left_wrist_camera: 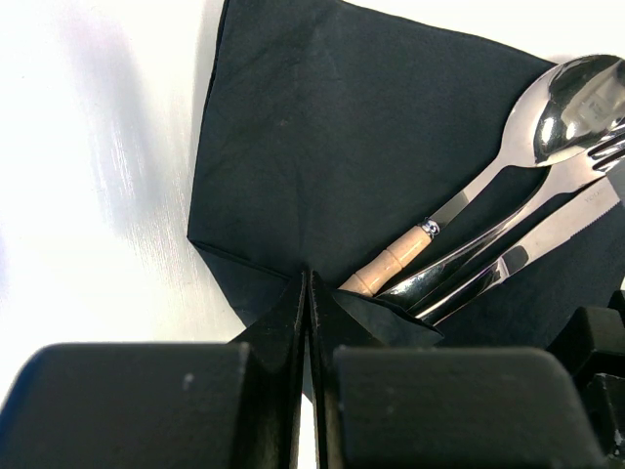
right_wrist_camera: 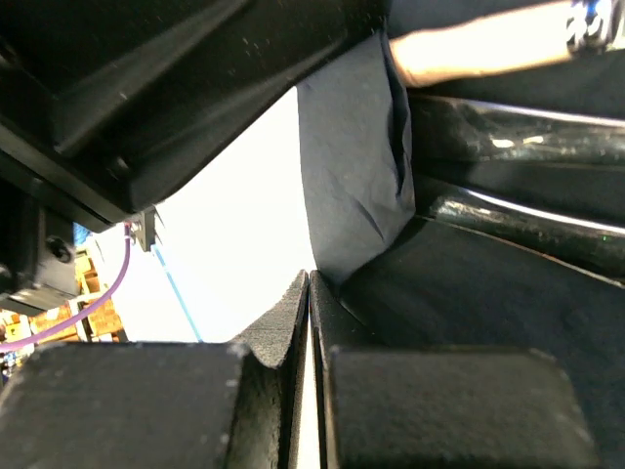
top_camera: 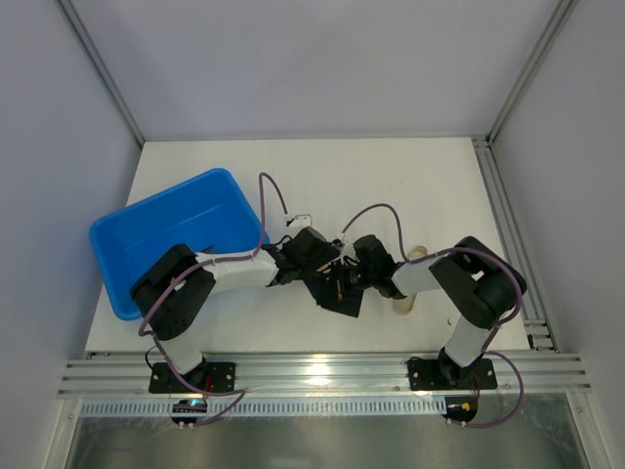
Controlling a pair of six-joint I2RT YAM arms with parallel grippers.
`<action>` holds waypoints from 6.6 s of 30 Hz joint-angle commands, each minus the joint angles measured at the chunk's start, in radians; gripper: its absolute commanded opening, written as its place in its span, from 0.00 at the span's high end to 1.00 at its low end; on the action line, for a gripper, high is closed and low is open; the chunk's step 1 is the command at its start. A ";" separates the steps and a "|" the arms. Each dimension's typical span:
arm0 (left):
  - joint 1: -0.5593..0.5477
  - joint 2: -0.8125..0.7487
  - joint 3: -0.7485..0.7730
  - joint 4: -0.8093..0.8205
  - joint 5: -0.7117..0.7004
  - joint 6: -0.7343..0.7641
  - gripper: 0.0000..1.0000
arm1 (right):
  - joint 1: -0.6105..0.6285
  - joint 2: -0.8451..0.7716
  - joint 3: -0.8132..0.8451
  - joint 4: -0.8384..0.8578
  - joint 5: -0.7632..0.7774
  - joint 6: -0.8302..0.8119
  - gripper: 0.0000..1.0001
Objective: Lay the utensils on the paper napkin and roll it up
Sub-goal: Roll the napkin at the center of the board.
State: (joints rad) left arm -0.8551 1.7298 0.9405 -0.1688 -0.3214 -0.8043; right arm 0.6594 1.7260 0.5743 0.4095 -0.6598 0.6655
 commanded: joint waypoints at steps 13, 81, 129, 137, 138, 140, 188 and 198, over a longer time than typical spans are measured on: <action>0.008 0.004 -0.012 0.000 -0.007 -0.009 1.00 | 0.006 -0.100 0.028 -0.017 0.020 -0.023 0.96; 0.008 -0.013 -0.020 -0.001 0.008 -0.001 1.00 | -0.006 -0.091 -0.027 -0.018 0.085 -0.021 0.96; 0.007 -0.007 -0.032 0.008 0.015 -0.009 1.00 | 0.014 -0.184 0.088 -0.190 0.077 -0.093 0.96; 0.008 -0.010 -0.031 0.005 0.018 -0.012 1.00 | 0.016 -0.011 0.137 -0.115 0.032 -0.089 0.96; 0.008 -0.013 -0.032 0.005 0.016 -0.013 1.00 | 0.014 -0.002 0.131 -0.095 0.028 -0.084 0.96; 0.008 -0.016 -0.034 0.003 0.013 -0.010 1.00 | 0.016 0.013 0.107 -0.057 0.022 -0.067 0.96; 0.008 -0.079 -0.060 0.035 0.036 0.022 1.00 | 0.019 0.027 -0.022 0.025 0.023 -0.027 0.96; -0.027 -0.219 -0.175 0.129 0.105 0.100 1.00 | 0.019 0.014 -0.019 0.026 0.029 -0.015 0.96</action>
State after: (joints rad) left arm -0.8639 1.5612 0.7921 -0.1059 -0.2451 -0.7483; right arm 0.6720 1.7309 0.5552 0.4240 -0.6662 0.6632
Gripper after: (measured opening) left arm 0.002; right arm 0.038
